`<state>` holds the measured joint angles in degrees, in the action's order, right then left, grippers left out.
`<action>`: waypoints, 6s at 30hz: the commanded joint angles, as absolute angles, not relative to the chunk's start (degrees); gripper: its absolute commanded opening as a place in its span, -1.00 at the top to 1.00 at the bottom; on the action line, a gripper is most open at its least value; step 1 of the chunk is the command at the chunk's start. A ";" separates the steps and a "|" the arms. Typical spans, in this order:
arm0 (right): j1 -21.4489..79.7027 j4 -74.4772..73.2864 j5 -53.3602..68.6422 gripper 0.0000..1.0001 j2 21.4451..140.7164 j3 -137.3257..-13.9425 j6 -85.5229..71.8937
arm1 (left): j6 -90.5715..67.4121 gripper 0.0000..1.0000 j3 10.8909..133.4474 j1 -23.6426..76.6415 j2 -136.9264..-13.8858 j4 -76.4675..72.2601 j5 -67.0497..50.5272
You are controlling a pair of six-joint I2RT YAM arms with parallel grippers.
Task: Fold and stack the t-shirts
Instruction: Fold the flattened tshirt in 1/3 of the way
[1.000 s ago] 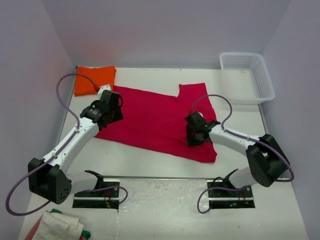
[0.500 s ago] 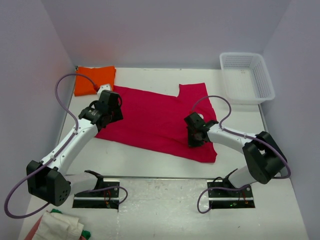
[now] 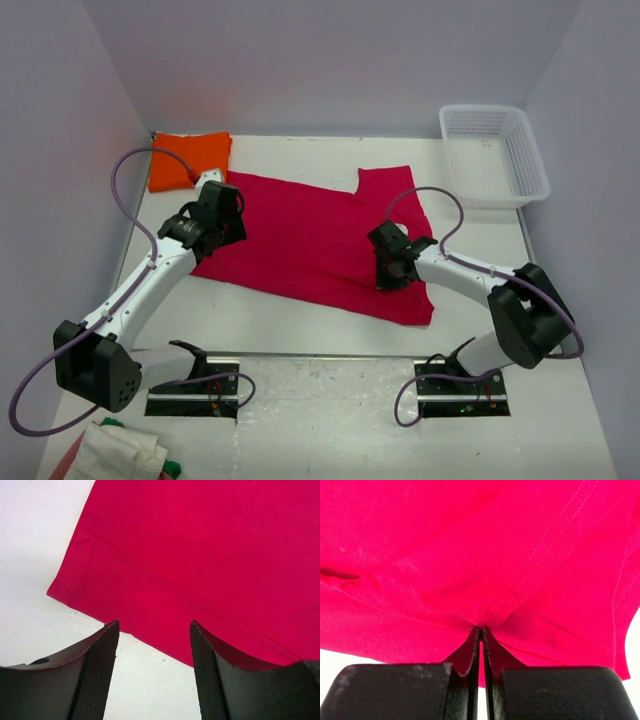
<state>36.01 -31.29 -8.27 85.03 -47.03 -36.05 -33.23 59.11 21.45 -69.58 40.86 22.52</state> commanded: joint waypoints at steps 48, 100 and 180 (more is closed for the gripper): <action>42.54 -30.15 -10.90 1.00 76.64 -46.23 -36.47 | -33.93 1.00 59.23 21.88 -80.94 34.97 11.32; 45.00 -27.68 -9.23 1.00 95.01 -58.61 -33.23 | -34.63 1.00 58.18 25.40 -88.41 36.83 12.83; 40.10 -41.93 -20.75 0.81 79.89 -59.76 -37.81 | -35.69 1.00 71.78 23.38 -87.18 51.33 15.47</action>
<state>45.12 -42.85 -20.08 82.89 -56.01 -45.17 -39.59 65.65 23.05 -85.12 55.68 17.41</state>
